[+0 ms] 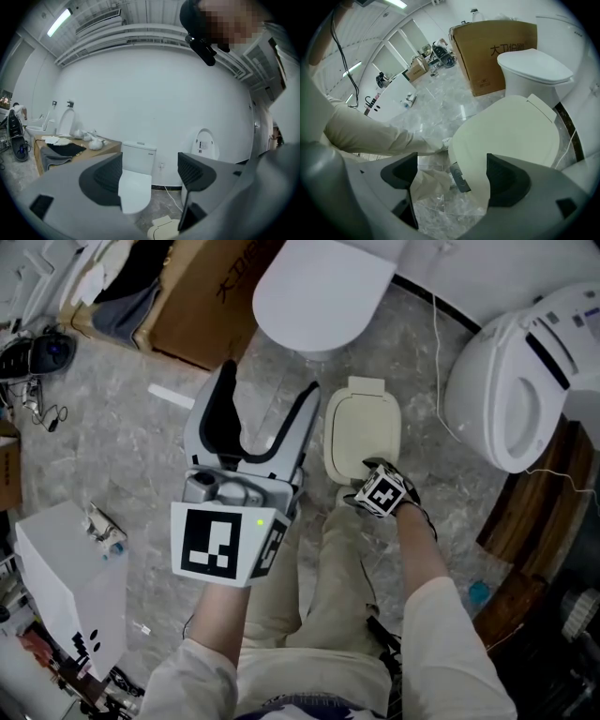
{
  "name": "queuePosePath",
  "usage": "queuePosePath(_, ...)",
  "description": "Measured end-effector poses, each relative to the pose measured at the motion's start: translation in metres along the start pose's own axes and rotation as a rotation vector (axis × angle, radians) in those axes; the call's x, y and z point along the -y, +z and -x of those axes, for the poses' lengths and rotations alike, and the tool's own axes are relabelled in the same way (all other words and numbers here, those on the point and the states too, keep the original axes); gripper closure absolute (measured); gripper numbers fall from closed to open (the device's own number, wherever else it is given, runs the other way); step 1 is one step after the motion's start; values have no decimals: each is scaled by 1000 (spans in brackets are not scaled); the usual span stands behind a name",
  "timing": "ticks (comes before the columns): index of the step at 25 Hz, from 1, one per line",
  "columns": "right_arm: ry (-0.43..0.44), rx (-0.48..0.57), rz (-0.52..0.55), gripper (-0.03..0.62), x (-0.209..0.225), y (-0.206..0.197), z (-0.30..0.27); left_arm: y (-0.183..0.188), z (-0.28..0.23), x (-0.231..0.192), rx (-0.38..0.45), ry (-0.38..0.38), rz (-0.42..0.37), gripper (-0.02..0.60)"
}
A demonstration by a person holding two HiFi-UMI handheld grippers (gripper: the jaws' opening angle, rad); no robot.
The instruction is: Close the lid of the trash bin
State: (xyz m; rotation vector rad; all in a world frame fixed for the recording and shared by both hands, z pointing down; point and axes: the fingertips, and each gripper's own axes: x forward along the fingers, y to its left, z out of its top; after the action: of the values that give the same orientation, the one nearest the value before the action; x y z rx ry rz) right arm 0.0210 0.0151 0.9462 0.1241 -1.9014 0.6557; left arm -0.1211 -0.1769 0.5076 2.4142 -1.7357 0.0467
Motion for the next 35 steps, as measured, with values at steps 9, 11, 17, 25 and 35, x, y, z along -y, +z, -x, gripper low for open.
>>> queuePosePath(9,12,-4,5,131,1,-8,-17,-19,-1,5,-21,5,4,236)
queuePosePath(11,16,-9,5,132,1,-11,-20,-21,-1,7,-23,3,1,236)
queuePosePath(17,-5,1,16,143,5,-15,-26,-24,-3,7,-31,8,-5,236)
queuePosePath(25,-16,-10,-5,100,3,-15,-38,-31,0,4,-37,22,11,227)
queuePosePath(35,-94,355,-143,95,4,89,100,39,27,4,-21,23,-1,227)
